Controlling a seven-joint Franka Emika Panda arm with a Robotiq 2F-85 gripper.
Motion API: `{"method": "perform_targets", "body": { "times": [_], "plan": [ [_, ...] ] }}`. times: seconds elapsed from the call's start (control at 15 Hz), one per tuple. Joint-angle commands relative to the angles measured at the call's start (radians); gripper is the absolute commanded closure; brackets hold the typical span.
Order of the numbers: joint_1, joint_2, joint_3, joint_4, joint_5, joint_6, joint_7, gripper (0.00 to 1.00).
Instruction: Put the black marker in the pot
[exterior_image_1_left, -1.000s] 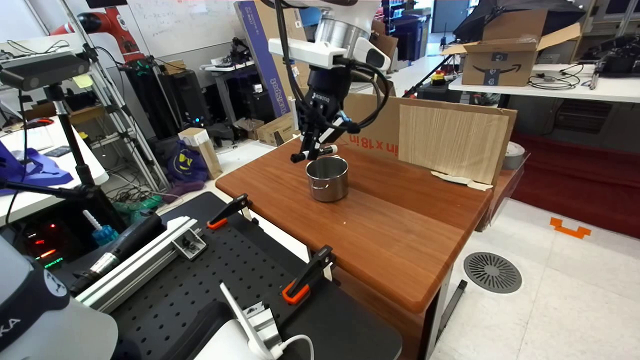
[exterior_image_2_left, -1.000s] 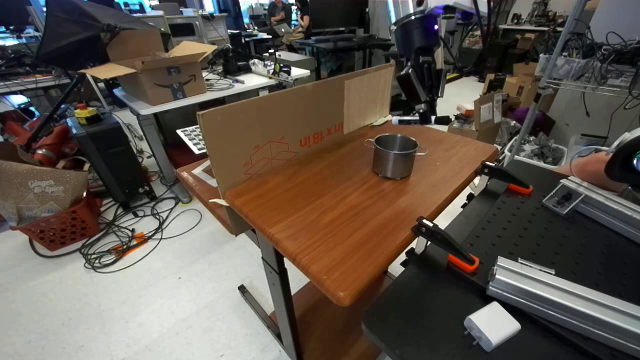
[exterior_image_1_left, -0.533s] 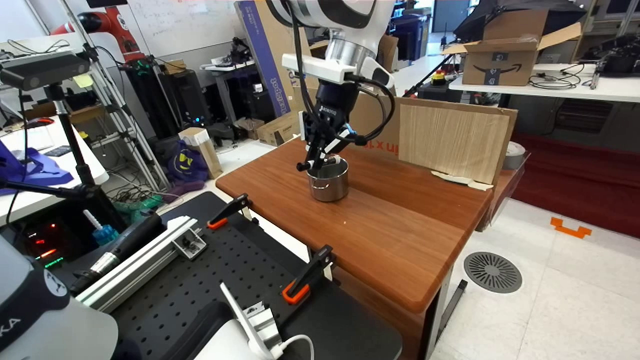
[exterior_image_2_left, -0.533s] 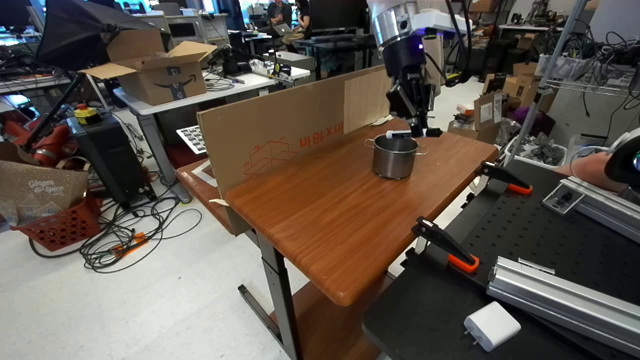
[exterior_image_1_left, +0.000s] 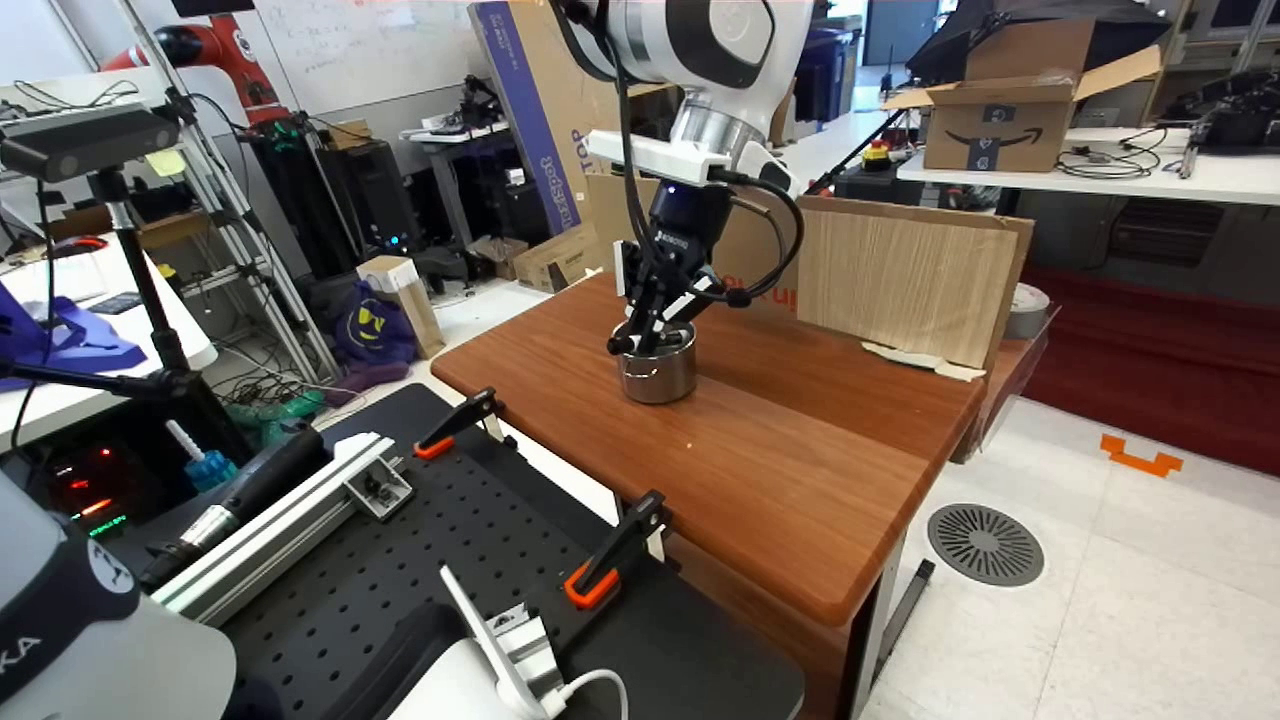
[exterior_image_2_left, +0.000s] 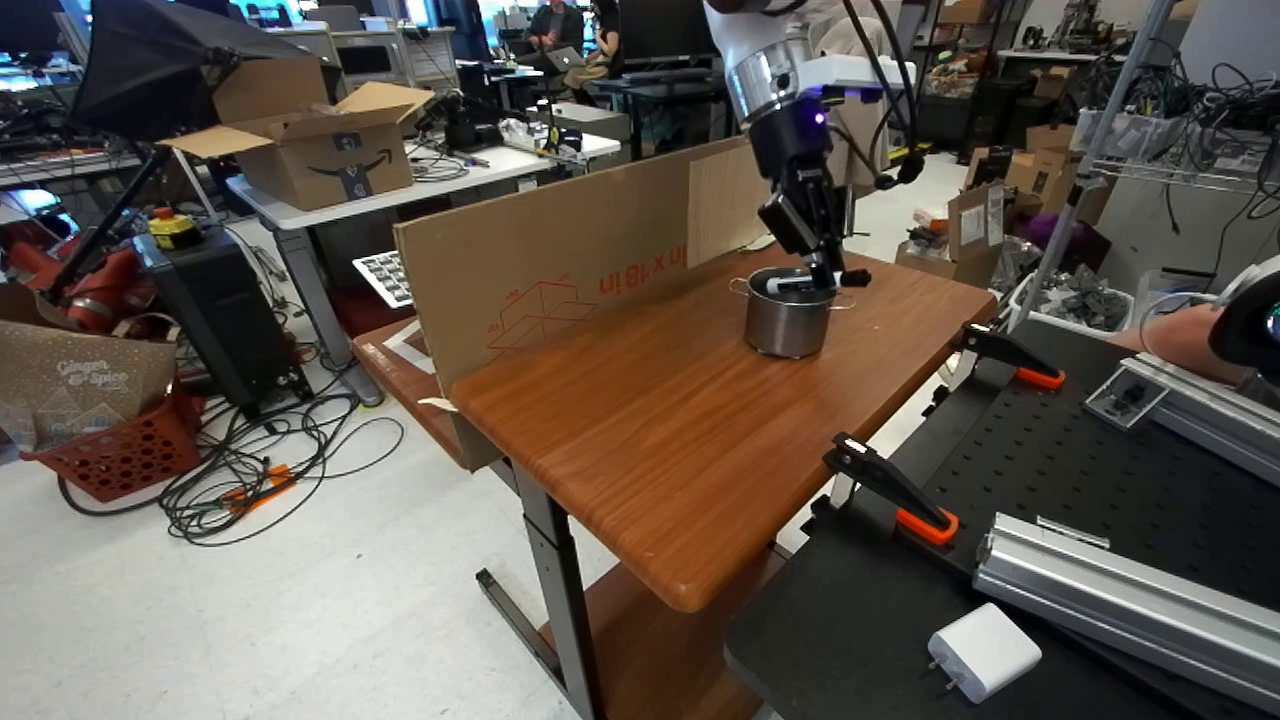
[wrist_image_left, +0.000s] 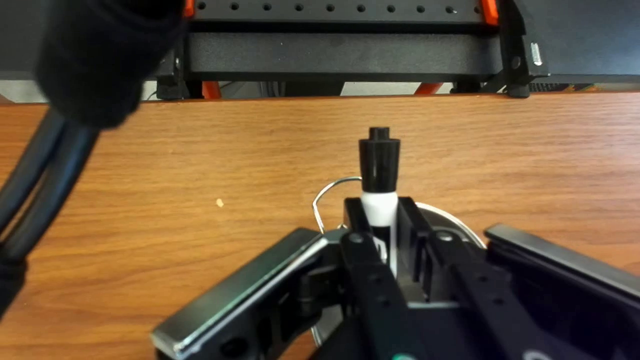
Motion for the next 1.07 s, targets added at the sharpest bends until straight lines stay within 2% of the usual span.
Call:
{"method": "perform_targets", "body": {
  "times": [0.0,0.47,0.6,1.0],
  "plan": [
    [0.015,0.039,-0.007,0.059,-0.041,-0.059,0.038,0.53],
    [0.020,0.053,-0.005,0.083,-0.070,-0.069,0.054,0.03],
    [0.019,0.054,-0.005,0.086,-0.073,-0.070,0.052,0.00],
    [0.014,0.025,-0.003,0.066,-0.070,-0.060,0.044,0.00]
  ]
}}
